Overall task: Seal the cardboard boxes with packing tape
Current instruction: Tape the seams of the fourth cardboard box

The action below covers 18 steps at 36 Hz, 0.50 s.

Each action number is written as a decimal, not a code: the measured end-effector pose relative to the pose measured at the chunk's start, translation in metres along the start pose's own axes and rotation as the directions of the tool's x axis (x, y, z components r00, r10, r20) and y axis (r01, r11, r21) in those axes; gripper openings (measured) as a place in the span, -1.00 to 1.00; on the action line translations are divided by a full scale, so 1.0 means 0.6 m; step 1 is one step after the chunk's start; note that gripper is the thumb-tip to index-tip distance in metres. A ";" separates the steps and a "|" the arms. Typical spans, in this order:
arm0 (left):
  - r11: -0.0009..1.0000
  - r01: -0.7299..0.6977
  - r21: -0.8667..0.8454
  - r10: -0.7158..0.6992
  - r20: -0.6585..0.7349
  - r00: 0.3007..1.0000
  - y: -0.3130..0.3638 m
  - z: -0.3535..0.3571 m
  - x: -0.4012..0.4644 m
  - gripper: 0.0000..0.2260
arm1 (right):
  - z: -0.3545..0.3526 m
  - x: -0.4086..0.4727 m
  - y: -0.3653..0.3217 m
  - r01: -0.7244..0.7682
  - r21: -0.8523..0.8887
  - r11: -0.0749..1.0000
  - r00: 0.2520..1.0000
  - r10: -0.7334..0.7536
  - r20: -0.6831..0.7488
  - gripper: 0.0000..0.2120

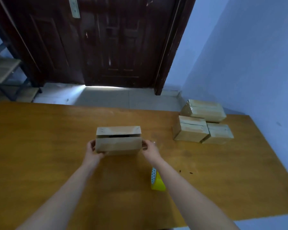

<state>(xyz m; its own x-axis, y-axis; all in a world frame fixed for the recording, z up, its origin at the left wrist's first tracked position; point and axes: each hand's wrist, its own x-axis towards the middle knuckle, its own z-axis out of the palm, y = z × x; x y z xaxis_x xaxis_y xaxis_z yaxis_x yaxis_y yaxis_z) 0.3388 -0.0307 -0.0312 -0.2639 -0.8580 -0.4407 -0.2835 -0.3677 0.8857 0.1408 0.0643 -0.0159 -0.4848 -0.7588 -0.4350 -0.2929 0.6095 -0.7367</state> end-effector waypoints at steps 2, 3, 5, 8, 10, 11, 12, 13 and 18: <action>1.000 0.013 0.012 -0.014 0.025 1.000 -0.005 0.000 0.002 -0.38 | -0.001 0.004 0.002 0.001 -0.045 0.999 1.000 -0.001 0.014 -0.52; 1.000 0.012 0.015 -0.012 0.029 0.999 -0.004 0.000 0.005 -0.38 | -0.005 0.005 0.000 0.012 -0.048 0.999 1.000 -0.011 0.029 -0.53; 1.000 0.018 0.023 -0.019 0.040 0.999 0.003 -0.002 0.012 -0.38 | -0.015 0.011 -0.003 0.029 -0.038 0.999 0.997 -0.026 0.072 -0.57; 0.998 0.040 0.053 -0.044 0.076 0.996 0.009 -0.007 0.024 -0.38 | -0.041 0.023 0.001 -0.023 -0.022 0.999 0.998 0.025 0.064 -0.65; 0.995 0.045 0.090 -0.053 0.090 0.994 0.009 -0.012 0.032 -0.37 | -0.064 0.033 0.014 -0.133 -0.014 0.991 0.991 0.132 -0.030 -0.72; 0.994 0.049 0.097 -0.059 0.097 0.994 0.008 -0.014 0.035 -0.36 | -0.075 0.038 0.024 -0.194 -0.031 0.981 0.978 0.190 -0.083 -0.75; 0.994 0.054 0.095 -0.064 0.104 0.992 0.007 -0.014 0.037 -0.35 | -0.087 0.040 0.036 -0.245 -0.059 0.968 0.963 0.236 -0.129 -0.78; 0.994 0.058 0.088 -0.067 0.104 0.992 0.006 -0.012 0.038 -0.34 | -0.097 0.042 0.050 -0.298 -0.082 0.951 0.947 0.284 -0.153 -0.81; 0.997 0.057 0.055 -0.061 0.084 0.995 -0.003 -0.003 0.037 -0.34 | -0.101 0.026 0.089 -0.442 -0.082 0.893 0.891 0.448 0.077 -0.84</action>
<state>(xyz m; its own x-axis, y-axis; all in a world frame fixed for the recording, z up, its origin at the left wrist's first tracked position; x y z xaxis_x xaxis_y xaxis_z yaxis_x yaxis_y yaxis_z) 0.3351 -0.0499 -0.0426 -0.3228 -0.8007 -0.5047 -0.3479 -0.3955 0.8500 0.0678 0.0988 -0.0307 -0.4995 -0.4206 -0.7574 -0.1152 0.8988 -0.4230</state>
